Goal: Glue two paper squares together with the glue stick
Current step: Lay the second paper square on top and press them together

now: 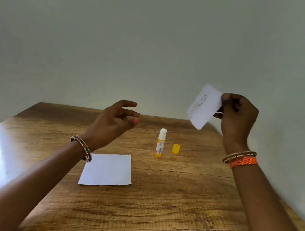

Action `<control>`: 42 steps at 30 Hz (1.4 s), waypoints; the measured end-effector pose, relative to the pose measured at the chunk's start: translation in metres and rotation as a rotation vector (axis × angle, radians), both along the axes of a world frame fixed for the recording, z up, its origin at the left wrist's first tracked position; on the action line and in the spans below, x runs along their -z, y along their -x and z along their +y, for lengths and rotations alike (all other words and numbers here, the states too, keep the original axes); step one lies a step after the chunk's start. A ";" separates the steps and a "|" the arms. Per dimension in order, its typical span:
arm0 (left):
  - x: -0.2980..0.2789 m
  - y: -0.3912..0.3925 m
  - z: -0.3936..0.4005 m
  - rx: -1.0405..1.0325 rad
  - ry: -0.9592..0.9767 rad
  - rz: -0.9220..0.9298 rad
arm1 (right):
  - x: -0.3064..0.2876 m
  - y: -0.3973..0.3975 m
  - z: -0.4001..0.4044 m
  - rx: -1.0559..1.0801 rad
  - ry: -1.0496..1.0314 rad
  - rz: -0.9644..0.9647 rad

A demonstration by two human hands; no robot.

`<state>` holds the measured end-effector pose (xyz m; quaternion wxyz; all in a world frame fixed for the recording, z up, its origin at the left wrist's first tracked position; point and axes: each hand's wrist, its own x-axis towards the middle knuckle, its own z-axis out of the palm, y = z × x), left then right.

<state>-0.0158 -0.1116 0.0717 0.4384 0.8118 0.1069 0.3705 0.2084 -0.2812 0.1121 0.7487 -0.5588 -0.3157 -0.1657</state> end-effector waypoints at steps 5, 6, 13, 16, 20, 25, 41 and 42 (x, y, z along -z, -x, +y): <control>-0.016 0.016 -0.006 0.304 0.371 0.226 | -0.018 0.059 -0.001 -0.606 0.204 0.228; -0.015 0.021 -0.007 0.377 0.442 0.275 | -0.018 0.069 0.001 -0.690 0.271 0.227; -0.001 0.051 -0.001 0.250 0.580 0.197 | 0.004 0.107 0.031 -0.729 0.481 0.183; 0.008 0.060 0.007 0.042 0.504 0.169 | 0.015 0.114 0.041 -0.796 0.601 0.250; 0.014 0.067 0.017 -0.204 0.157 0.060 | 0.029 0.117 0.051 -0.730 0.846 0.127; 0.028 0.070 0.026 -0.387 -0.216 0.104 | 0.041 0.117 0.059 -0.826 0.840 0.289; 0.030 0.090 0.033 0.034 0.844 0.244 | 0.077 0.114 0.060 -0.780 0.654 0.461; 0.031 0.089 0.032 0.018 0.833 0.260 | 0.078 0.115 0.060 -0.761 0.669 0.457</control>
